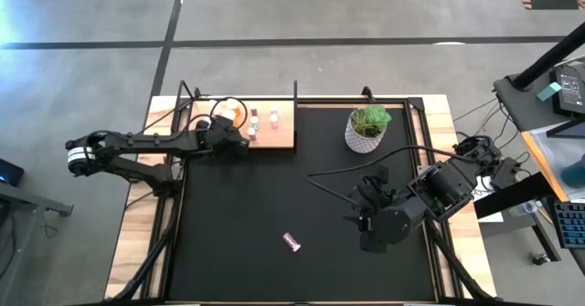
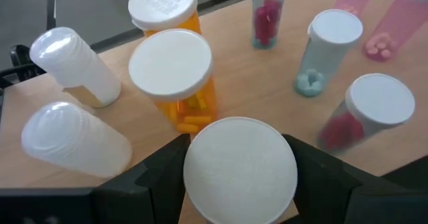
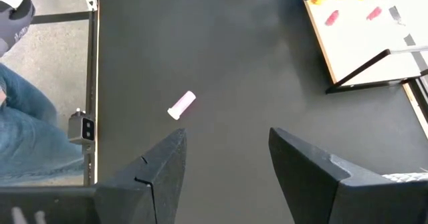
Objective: Pick and place medicine bottles onto shelf by color
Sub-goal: Put the orange pill bottle on the shelf aligned with the other orange pill bottles, then put the pink pill bottle on the shelf aligned with the other pink pill bottles
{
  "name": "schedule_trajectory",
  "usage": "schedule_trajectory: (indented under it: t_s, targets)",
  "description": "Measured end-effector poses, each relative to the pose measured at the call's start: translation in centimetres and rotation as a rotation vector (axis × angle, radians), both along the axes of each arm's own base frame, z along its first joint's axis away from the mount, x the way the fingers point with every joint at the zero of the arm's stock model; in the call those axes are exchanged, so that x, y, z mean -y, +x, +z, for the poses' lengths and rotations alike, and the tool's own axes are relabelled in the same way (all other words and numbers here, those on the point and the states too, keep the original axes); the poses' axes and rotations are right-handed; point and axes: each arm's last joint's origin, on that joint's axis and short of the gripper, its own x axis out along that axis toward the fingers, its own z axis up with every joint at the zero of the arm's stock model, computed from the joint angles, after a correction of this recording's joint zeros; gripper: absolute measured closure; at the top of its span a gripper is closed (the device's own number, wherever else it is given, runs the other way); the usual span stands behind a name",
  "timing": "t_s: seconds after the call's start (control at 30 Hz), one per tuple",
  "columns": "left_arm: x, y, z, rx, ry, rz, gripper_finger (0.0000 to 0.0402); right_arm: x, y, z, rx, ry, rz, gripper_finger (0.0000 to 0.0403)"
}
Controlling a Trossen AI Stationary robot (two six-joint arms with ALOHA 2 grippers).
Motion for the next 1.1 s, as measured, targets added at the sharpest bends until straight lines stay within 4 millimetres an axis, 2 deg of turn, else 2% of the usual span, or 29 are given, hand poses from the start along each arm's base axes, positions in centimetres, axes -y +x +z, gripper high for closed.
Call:
schedule_trajectory:
  t_s: [0.47,0.77,1.1]
  targets:
    - [0.0,-0.2,-0.1,-0.001,0.01,0.029,0.0191,0.0,0.0,0.0,0.0,0.0,0.0,0.0199]
    - [0.0,-0.2,0.0,0.0,0.021,0.035,0.0141,0.0,0.0,0.0,0.0,0.0,0.0,0.0199]
    - [0.3,-1.2,2.6,0.081,0.086,0.009,0.0131,0.0,0.0,0.0,0.0,0.0,0.0,0.0199]
